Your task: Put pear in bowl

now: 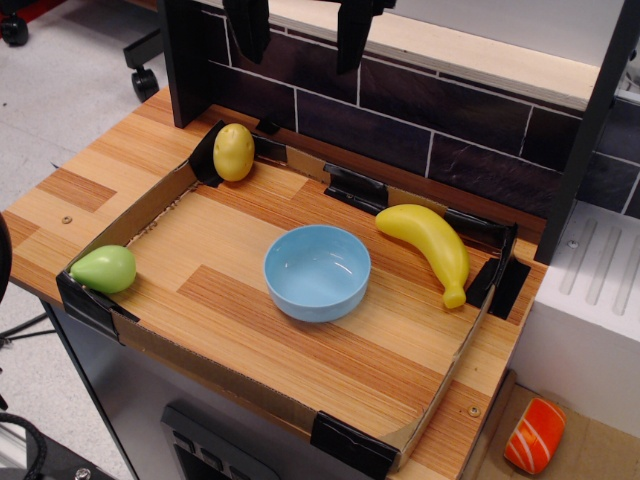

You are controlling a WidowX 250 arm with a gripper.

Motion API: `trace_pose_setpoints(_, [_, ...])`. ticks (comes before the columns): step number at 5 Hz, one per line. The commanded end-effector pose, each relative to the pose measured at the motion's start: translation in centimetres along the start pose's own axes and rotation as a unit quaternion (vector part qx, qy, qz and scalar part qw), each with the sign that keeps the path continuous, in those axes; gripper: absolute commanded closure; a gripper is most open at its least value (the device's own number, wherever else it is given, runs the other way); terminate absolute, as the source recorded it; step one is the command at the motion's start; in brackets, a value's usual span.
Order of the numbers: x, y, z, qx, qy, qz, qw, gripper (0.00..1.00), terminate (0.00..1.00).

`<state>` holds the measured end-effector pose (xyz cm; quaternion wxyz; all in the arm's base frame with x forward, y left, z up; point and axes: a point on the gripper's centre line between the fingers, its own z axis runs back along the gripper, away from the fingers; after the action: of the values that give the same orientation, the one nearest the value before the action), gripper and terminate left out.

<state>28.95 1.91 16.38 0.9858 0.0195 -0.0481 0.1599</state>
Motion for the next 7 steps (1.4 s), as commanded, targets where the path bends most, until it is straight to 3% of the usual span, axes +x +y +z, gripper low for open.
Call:
trace_pose_setpoints(1, [0.0,0.0,0.0,0.0,0.0,0.0,1.0,0.0,0.0])
trace_pose_setpoints(3, [-2.0,6.1,-1.1,-0.024,0.025,-0.077,0.9964,0.0,0.0])
trace_pose_setpoints(4, [-3.0,8.8,-2.0,-0.037,0.019,-0.123,0.9916,0.0,0.0])
trace_pose_setpoints(5, [-3.6,10.4,-3.4,-0.029,0.024,-0.143,0.989,0.0,0.0])
trace_pose_setpoints(6, [-5.1,11.9,-6.3,-0.003,0.0,-0.164,0.9865,0.0,0.0])
trace_pose_setpoints(7, [-6.1,12.4,-8.7,0.014,0.009,-0.16,0.987,0.0,0.0])
